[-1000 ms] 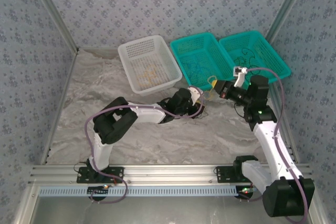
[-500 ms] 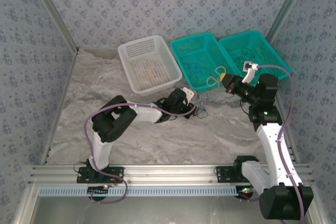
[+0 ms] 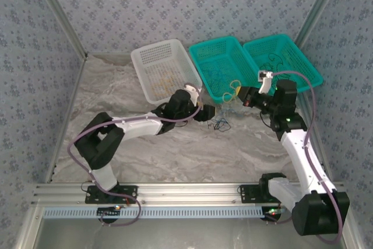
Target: Untangle the cables
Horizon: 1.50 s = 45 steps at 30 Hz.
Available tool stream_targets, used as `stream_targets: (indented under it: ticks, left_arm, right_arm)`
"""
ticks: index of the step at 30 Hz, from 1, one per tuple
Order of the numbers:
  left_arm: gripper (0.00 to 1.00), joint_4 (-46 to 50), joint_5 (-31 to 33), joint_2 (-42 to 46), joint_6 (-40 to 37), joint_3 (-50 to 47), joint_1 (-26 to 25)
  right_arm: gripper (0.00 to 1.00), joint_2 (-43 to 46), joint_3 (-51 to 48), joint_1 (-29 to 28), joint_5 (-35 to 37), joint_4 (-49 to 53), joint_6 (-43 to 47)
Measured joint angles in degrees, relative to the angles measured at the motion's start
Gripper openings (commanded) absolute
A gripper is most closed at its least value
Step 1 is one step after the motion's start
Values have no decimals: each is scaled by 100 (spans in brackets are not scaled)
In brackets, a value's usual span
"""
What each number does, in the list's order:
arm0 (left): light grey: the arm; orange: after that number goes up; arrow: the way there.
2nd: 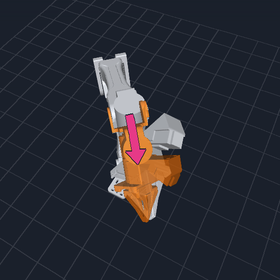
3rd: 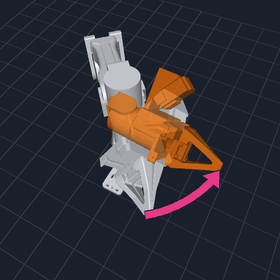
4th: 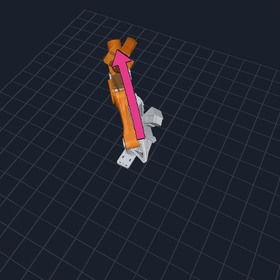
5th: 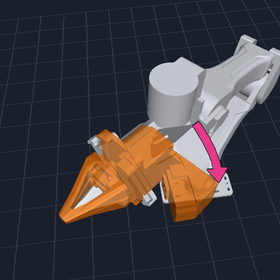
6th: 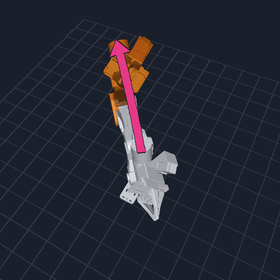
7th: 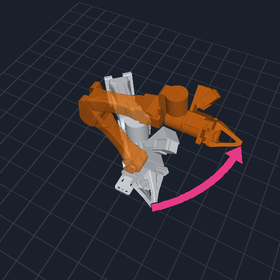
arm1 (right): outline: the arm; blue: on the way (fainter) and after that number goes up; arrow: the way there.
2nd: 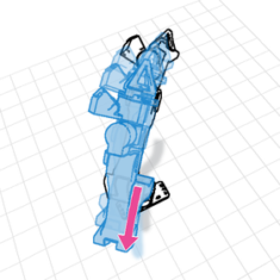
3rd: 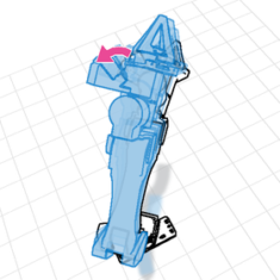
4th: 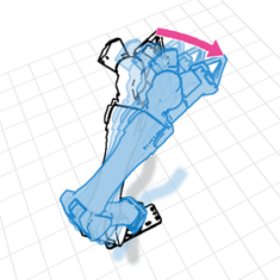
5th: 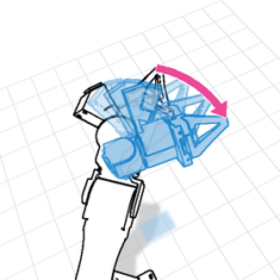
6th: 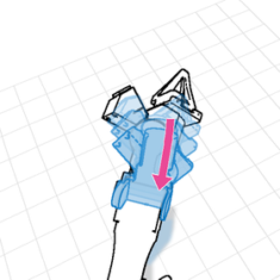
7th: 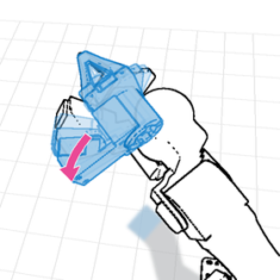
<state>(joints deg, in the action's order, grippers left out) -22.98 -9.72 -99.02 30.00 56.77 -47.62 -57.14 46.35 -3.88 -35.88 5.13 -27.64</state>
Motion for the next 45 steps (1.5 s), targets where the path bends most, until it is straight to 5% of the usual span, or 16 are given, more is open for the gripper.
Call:
stream_targets:
  ticks: [10, 25, 28, 35, 45]
  left_arm:
    - [84, -494, -651, 317, 487, -289, 345]
    - [74, -973, -1609, 334, 765, -79, 339]
    - [60, -990, -1705, 330, 789, 24, 356]
    - [0, -1073, -1847, 26, 876, 511, 380]
    - [0, -1390, -623, 308, 1493, -573, 527]
  right_arm:
    - [0, -522, 0, -516, 57, -256, -48]
    - [0, -542, 4, -588, -61, -737, -411]
    - [0, -542, 4, -603, -111, -776, -439]
    - [0, -479, 7, -619, -146, -874, -518]
    - [0, 398, -463, 68, 1025, -691, -1025]
